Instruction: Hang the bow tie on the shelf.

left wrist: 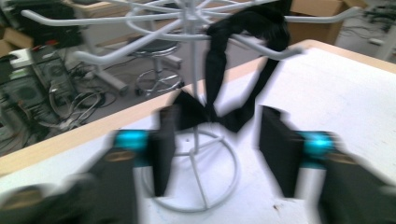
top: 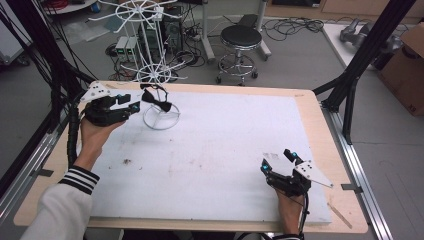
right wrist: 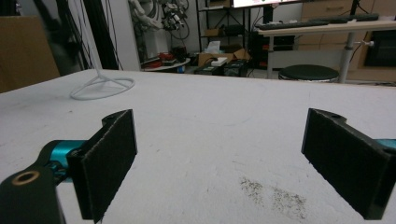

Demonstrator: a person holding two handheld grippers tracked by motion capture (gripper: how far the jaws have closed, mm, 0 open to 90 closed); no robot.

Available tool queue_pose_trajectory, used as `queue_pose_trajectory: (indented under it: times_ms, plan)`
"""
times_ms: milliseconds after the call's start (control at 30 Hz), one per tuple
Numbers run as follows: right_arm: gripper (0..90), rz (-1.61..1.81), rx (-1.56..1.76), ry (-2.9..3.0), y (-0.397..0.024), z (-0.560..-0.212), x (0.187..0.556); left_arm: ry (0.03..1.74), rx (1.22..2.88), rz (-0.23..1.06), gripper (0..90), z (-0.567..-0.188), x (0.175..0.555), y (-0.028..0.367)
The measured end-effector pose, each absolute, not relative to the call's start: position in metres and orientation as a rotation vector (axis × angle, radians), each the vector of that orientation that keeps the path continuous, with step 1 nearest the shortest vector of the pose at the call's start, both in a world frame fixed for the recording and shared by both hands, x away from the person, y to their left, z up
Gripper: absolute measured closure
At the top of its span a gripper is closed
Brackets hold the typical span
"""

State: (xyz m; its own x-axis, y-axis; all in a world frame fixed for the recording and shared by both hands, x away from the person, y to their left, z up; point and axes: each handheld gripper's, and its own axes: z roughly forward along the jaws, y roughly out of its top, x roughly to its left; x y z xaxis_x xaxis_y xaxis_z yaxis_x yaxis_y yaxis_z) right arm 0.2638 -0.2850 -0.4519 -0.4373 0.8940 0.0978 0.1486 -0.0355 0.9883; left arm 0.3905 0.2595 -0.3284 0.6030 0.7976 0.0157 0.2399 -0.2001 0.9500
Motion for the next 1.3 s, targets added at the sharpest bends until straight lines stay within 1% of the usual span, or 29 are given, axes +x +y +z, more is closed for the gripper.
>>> queue_pose_trajectory:
  times_ms: [133,167,200,300,333,400,467,533,567,633,733,1000,1067,1300]
  plan:
    - [9.4,1.527,1.107,1.620,-0.285,-0.452,0.264,0.836,1.712,0.634,19.9,-0.335,0.386,0.264]
    - [9.4,1.527,1.107,1.620,-0.285,-0.452,0.264,0.830,1.713,0.640,19.9,-0.338,0.383,0.266]
    - [9.4,1.526,1.105,1.621,-0.285,-0.452,0.264,0.823,1.713,0.644,18.0,-0.342,0.380,0.268]
    - [9.4,1.524,1.101,1.621,-0.285,-0.452,0.264,0.780,1.693,0.653,17.8,-0.355,0.369,0.276]
    - [9.4,1.521,1.098,1.622,-0.285,-0.452,0.264,0.763,1.676,0.656,17.8,-0.363,0.359,0.280]
    - [9.4,1.519,1.098,1.625,-0.284,-0.452,0.264,0.759,1.673,0.658,17.8,-0.367,0.354,0.281]
    - [9.4,1.518,1.101,1.625,-0.284,-0.452,0.264,0.744,1.659,0.634,17.8,-0.375,0.344,0.284]
    - [9.4,1.512,1.090,1.625,-0.284,-0.452,0.264,0.711,1.626,0.614,17.7,-0.389,0.326,0.285]
    - [9.4,1.512,1.090,1.625,-0.284,-0.452,0.264,0.711,1.626,0.614,17.8,-0.389,0.326,0.285]
    - [9.4,1.514,1.095,1.630,-0.284,-0.452,0.263,0.681,1.609,0.626,17.8,-0.399,0.314,0.286]
    - [9.4,1.507,1.088,1.627,-0.283,-0.452,0.263,0.671,1.576,0.609,17.8,-0.416,0.297,0.288]
    - [9.4,1.512,1.096,1.622,-0.283,-0.452,0.263,0.675,1.580,0.578,17.6,-0.439,0.284,0.286]
    - [9.4,1.511,1.090,1.619,-0.283,-0.452,0.262,0.660,1.544,0.604,17.7,-0.445,0.276,0.286]
    - [9.4,1.510,1.072,1.607,-0.283,-0.452,0.262,0.653,1.494,0.631,17.8,-0.453,0.270,0.287]
